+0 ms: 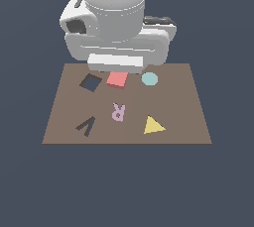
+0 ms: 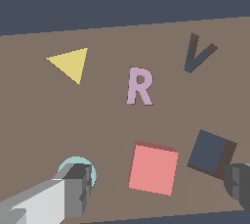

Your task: Insert a designated object into the corresponding slot on a board.

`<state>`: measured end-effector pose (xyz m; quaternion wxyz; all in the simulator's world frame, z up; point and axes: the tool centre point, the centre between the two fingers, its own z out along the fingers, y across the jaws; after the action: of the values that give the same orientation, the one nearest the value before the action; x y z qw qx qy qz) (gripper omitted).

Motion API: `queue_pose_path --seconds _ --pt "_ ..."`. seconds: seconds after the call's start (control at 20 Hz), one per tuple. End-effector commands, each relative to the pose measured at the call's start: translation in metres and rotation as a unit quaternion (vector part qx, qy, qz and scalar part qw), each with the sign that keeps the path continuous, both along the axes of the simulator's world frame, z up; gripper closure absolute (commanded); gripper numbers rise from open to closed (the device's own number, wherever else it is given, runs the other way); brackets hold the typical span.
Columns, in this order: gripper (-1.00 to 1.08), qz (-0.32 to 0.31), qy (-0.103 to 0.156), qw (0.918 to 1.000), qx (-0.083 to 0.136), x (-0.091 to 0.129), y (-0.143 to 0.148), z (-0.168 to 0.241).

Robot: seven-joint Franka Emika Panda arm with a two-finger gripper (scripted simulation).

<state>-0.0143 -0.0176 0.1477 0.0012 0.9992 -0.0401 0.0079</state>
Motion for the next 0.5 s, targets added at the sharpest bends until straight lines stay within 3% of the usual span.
queue_pose_path --seconds 0.0,0.45 --pt "-0.92 -0.015 0.002 0.9999 0.000 -0.009 -0.004 -0.016" --pt "-0.92 -0.073 0.006 0.9973 0.001 -0.043 -0.014 -0.076"
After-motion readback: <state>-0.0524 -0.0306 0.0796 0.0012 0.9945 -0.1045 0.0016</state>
